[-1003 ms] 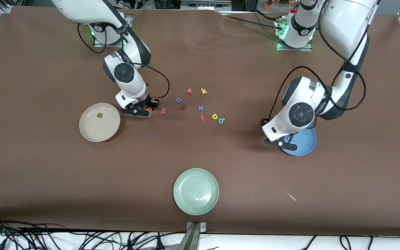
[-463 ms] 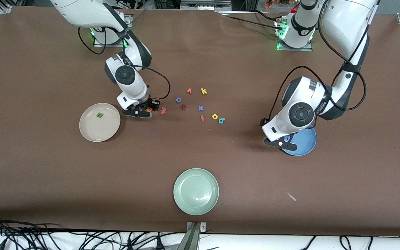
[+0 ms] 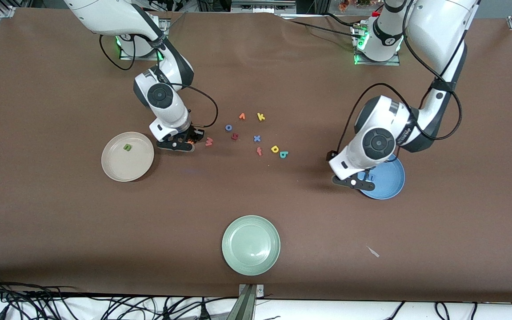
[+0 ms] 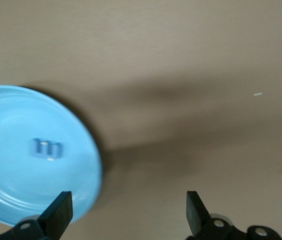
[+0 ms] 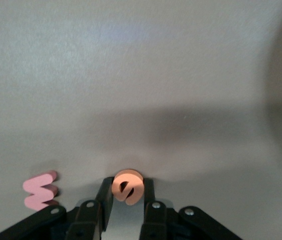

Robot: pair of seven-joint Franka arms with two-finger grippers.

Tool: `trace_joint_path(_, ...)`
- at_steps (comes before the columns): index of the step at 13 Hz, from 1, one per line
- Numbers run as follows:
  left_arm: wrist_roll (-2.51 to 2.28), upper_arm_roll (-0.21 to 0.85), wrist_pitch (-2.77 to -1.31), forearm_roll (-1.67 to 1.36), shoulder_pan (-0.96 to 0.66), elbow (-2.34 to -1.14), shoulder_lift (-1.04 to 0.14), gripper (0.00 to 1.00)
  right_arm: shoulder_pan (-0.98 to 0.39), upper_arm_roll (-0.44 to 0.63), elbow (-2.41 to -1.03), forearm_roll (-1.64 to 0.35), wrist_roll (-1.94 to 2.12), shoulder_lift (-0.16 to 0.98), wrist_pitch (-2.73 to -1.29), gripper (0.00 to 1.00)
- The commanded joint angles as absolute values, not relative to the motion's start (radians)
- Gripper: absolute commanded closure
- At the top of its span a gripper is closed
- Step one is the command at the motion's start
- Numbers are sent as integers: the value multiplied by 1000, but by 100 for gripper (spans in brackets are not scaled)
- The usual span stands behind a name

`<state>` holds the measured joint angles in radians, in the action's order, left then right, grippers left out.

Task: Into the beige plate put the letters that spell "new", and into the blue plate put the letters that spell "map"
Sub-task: 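Place the orange letter on the white plate while the left gripper reaches the letters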

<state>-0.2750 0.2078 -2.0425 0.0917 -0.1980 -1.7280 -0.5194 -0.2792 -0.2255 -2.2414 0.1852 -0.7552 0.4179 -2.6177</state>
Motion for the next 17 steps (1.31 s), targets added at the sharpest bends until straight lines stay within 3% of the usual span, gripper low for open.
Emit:
trace_joint_path(1, -356, 199, -2033, 40, -248, -1675, -535, 0, -278, -186, -2208, 201, -662, 339, -2480, 77)
trace_joint_path(4, -399, 199, -2045, 21, -268, -1674, -555, 0, -276, -140, -2166, 199, -547, 299, -2335, 77)
trace_joint_path(13, -668, 199, -2131, -21, -339, -1674, -601, 0, -273, 48, -2226, 184, -219, 250, -2345, 76)
trace_joint_path(14, -707, 199, -2155, -23, -353, -1674, -604, 0, -273, 48, -2226, 183, -219, 250, -2345, 72)
trace_joint_path(15, -757, 199, -2170, -25, -376, -1675, -607, 0, -273, 48, -2224, 181, -219, 249, -2345, 58)
trace_joint_path(16, -822, 199, -2174, -23, -389, -1674, -620, 0, -273, 48, -2224, 179, -219, 249, -2344, 31)
trace_joint_path(17, -888, 199, -2196, -23, -402, -1674, -629, 0, -273, 48, -2226, 179, -219, 250, -2344, 27)
